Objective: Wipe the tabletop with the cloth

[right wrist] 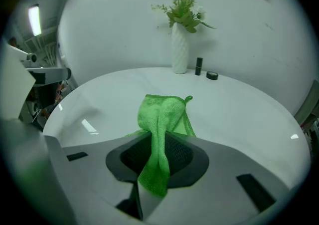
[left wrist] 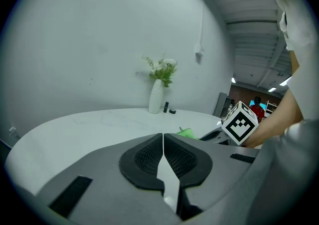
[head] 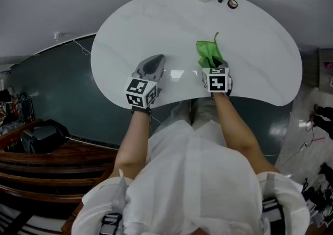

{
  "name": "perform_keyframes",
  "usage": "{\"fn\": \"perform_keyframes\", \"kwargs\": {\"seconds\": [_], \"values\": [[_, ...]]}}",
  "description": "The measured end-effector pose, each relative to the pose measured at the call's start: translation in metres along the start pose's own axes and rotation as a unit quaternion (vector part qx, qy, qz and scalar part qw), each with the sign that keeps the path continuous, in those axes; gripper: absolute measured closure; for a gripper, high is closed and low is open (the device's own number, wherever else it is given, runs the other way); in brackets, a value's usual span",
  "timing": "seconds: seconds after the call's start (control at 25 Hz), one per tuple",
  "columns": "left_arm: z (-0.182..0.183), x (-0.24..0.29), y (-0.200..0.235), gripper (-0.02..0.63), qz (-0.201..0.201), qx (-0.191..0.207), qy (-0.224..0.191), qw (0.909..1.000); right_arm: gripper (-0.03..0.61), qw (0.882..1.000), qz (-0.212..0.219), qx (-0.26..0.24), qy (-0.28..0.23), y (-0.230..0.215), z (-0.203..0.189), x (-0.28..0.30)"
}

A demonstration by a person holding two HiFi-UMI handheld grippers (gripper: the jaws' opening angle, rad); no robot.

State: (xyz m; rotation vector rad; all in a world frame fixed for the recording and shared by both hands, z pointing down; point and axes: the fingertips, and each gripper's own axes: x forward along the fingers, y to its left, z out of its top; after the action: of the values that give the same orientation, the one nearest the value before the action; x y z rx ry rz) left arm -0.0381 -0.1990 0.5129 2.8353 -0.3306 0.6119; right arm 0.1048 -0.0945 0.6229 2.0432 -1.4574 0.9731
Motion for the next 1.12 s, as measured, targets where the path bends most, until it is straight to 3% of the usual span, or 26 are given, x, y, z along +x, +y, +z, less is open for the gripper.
{"fn": "perform_keyframes", "kwargs": {"seconds": [0.32,0.44,0.56,0.8,1.12], "values": [[-0.014,-0.008,-0.011,0.594,-0.014,0.000,0.002,0.9999,0.509,0.991,0.100,-0.094,0.011,0.096,-0.026,-0.017],[-0.018,-0.002,-0.021,0.594,-0.025,0.001,0.007,0.9997,0.509,0.982,0.134,-0.133,0.010,0.111,-0.039,-0.027],[-0.017,0.010,-0.036,0.594,-0.039,0.007,0.012,0.9992,0.509,0.979,0.156,-0.130,0.009,0.104,-0.053,-0.036],[-0.002,0.054,-0.077,0.593,-0.067,0.024,0.020,0.9973,0.509,0.986,0.132,-0.105,-0.004,0.042,-0.069,-0.052],[0.023,0.134,-0.160,0.594,-0.102,0.041,0.034,0.9933,0.509,0.999,0.046,-0.003,-0.011,-0.117,-0.101,-0.083]]}}
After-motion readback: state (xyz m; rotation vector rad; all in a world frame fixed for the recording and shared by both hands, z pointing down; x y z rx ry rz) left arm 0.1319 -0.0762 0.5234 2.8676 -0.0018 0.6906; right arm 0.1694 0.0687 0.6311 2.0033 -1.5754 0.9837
